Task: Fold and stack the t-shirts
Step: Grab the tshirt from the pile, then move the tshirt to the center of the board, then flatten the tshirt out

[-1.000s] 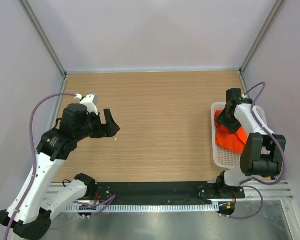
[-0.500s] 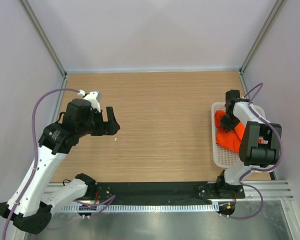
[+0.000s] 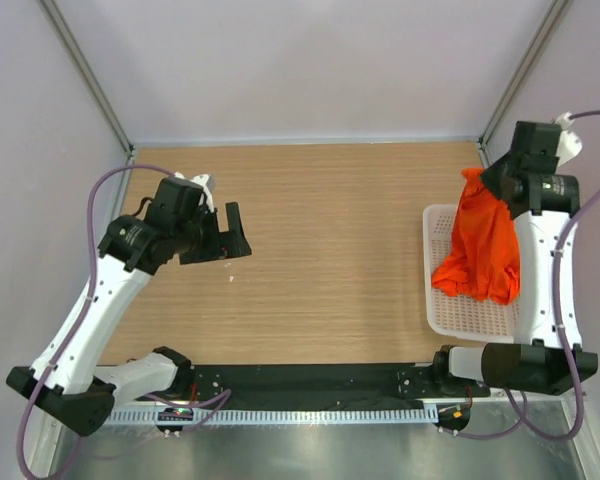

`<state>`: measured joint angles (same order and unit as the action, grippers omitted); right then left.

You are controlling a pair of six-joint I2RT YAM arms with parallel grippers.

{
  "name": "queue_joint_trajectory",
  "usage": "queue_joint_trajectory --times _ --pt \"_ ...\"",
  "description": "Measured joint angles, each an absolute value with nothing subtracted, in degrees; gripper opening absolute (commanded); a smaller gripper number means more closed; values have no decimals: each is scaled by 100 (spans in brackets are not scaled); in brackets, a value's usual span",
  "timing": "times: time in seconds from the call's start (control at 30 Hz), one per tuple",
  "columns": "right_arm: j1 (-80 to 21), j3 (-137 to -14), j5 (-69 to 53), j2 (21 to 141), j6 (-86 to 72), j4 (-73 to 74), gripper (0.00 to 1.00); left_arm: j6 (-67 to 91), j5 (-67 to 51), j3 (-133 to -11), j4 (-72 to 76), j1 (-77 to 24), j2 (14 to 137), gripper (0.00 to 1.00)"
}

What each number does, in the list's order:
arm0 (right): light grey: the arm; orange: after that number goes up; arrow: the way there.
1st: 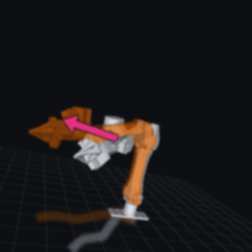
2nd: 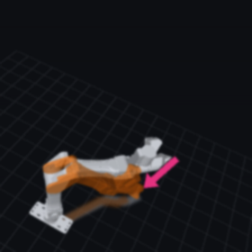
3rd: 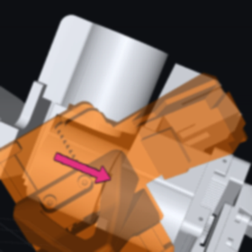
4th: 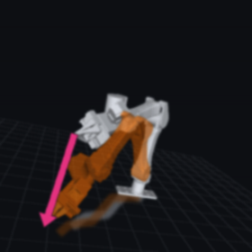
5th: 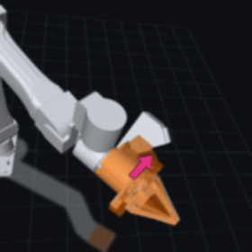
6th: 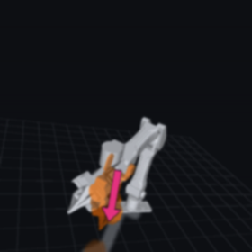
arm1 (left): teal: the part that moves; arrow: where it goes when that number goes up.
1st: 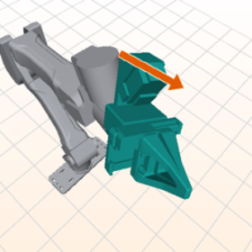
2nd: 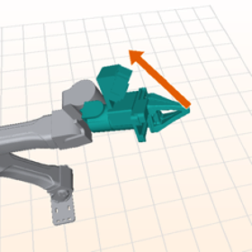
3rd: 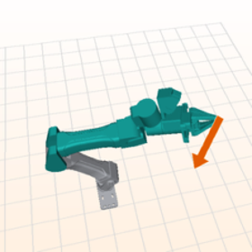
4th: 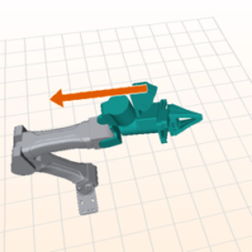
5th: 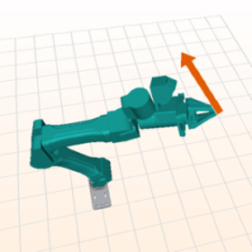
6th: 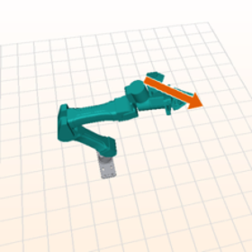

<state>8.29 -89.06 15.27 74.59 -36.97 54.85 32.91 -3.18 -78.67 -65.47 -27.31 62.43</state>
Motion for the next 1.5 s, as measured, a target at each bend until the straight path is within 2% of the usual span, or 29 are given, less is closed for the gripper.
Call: queue_joint_trajectory --times 0.13,0.33,0.5,0.73,0.83,0.93,0.97,1.07,1.3,1.5 --pt "486 -10138 1057 7323 -3789 5374 1 3465 -355 -7999 -6711 -2731 6576 99" --pt "-1500 -12025 303 7802 -3758 5078 1 3868 -351 -7885 -6670 -2731 5983 100" --pt "-2919 -12359 -174 7885 -3857 4541 1 4235 -89 -7846 -6661 -2731 5275 100" --pt "-4519 -11550 -1212 7913 -4355 3601 2 4803 550 -7594 -6495 -2731 4049 100" --pt "-4856 -10750 -1531 7940 -4504 3463 11 5009 784 -7592 -6508 -2731 3616 100" --pt "-4886 -9714 -1752 7983 -4543 3625 34 5216 1037 -7603 -6672 -2731 3505 100" --pt "-4884 -9419 -1811 8040 -4499 3739 47 5260 1107 -7603 -6740 -2731 3509 100" --pt "-4873 -8829 -1723 8217 -4167 4307 58 5419 1334 -7603 -6930 -2731 3505 100" --pt "-4884 -7872 -1074 8130 -3190 5430 67 5848 1149 -7299 -6989 -2731 3833 99" --pt "-5535 -6403 -1647 7688 -3542 4519 72 6493 163 -5660 -6302 -2731 4781 93"
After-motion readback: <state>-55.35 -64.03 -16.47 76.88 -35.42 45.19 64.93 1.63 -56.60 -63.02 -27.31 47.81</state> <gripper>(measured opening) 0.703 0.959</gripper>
